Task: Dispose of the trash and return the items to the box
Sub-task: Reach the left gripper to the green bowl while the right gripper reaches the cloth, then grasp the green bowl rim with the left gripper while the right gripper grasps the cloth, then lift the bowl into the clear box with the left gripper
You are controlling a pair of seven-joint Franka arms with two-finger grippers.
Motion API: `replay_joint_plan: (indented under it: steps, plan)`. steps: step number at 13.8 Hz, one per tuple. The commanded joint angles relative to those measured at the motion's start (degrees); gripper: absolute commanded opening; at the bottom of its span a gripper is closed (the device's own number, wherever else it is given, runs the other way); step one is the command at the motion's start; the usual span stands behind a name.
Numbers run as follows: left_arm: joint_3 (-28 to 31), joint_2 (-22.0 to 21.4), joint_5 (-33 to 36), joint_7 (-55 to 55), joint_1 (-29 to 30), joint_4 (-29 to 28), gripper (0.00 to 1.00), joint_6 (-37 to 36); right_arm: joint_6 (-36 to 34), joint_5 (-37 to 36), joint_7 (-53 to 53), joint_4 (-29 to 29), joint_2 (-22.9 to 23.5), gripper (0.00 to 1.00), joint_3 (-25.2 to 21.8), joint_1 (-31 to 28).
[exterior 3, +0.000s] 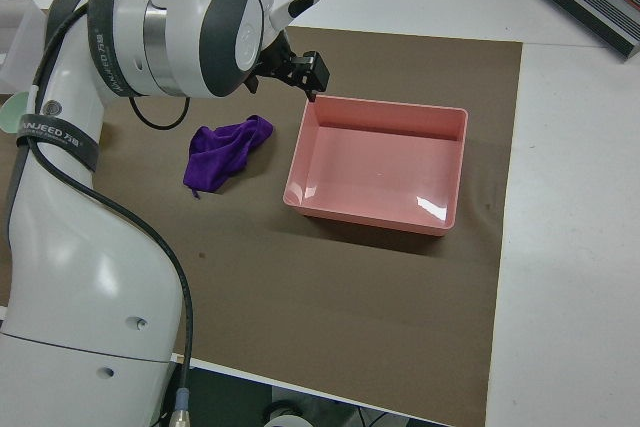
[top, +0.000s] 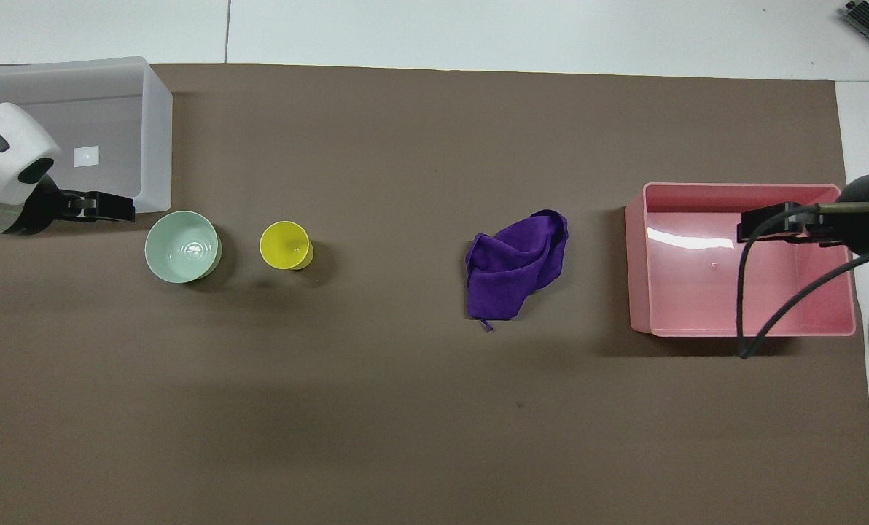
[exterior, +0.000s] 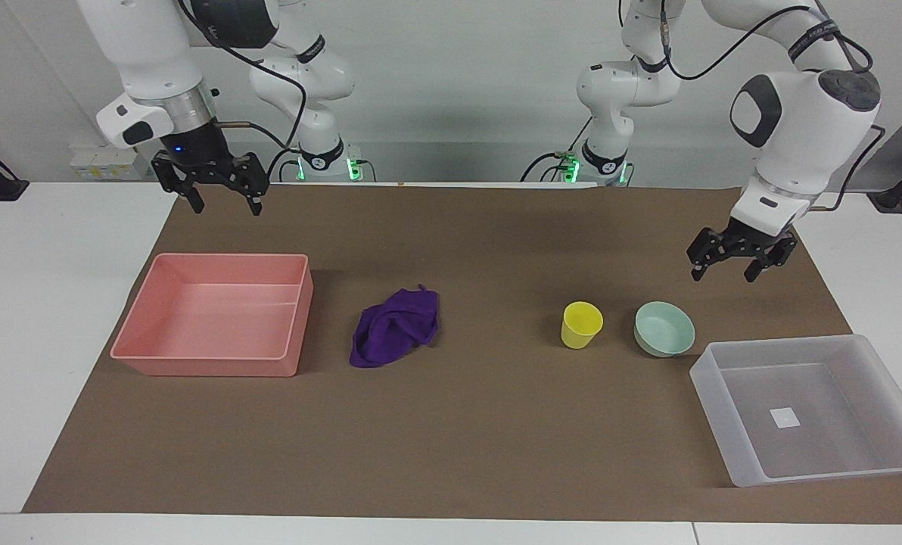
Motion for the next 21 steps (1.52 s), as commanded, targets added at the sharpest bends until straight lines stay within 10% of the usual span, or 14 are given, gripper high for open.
replay_joint_plan:
  steps: [1,11,13,21]
  plan:
    - [-0.42,2.24,0.74,-1.35,1.02,-3.62,1.00,7.63,5.63,0.02,3.62,-2.92,1.69,1.00,0.24,3.60]
    - [-0.42,11.91,0.74,-4.68,1.99,-10.74,1.00,26.81,33.49,1.25,14.18,-11.08,16.64,1.00,0.59,14.86]
    - [-0.50,11.92,0.74,-4.25,2.16,-11.54,0.00,27.18,35.61,1.25,13.39,-13.11,17.34,1.00,0.59,15.22]
    - [-0.42,3.59,0.74,-2.24,2.25,-10.93,0.00,14.81,44.22,5.82,2.16,-17.15,21.65,1.00,1.82,15.13]
